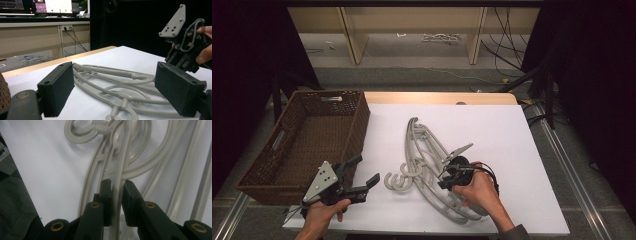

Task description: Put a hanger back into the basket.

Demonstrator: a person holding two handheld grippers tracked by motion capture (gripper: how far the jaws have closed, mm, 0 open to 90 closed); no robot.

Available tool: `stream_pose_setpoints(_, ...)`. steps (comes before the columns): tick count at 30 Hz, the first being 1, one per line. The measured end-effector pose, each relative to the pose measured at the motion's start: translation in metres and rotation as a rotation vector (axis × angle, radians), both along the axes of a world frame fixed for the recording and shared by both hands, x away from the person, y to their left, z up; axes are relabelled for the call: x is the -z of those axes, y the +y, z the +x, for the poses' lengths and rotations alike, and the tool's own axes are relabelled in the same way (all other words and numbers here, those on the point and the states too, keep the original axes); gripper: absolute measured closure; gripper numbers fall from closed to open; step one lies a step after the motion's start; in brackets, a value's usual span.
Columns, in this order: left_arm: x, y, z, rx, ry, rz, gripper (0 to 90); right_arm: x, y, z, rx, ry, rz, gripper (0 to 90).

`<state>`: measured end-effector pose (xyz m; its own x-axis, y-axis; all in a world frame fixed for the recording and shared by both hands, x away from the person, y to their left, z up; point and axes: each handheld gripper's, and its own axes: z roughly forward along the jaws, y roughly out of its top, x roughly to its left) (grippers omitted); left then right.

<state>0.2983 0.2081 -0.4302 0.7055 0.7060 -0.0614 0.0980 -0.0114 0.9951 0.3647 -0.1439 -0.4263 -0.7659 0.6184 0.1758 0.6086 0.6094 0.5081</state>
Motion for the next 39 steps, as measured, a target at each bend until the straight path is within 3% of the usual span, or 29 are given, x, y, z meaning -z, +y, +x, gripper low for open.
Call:
stream_pose_setpoints(9, 0.0, 0.001, 0.0, -0.007, 0.001, 0.005, 15.9, -0.017, -0.028, 0.001, 0.038, -0.065, 0.081, 81.9)
stream_pose_setpoints(22, 0.001, 0.001, 0.001, -0.01, 0.002, 0.008, 16.0, -0.036, -0.054, 0.002, 0.043, -0.085, 0.194, 82.3)
stream_pose_setpoints(28, 0.0, 0.002, 0.001, -0.014, 0.001, 0.005, 16.0, -0.041, -0.057, 0.001, 0.041, -0.104, 0.208, 82.3)
stream_pose_setpoints(35, 0.001, 0.002, 0.001, -0.012, 0.003, 0.008, 16.0, -0.045, -0.072, 0.004, 0.093, -0.121, 0.233, 82.4)
stream_pose_setpoints(36, 0.001, 0.001, 0.001, -0.007, -0.005, -0.001, 16.0, -0.046, -0.074, 0.005, 0.086, -0.104, 0.233, 82.3)
stream_pose_setpoints(39, 0.001, 0.001, 0.001, -0.014, 0.007, 0.009, 16.0, -0.047, -0.076, 0.003, 0.084, -0.128, 0.253, 82.3)
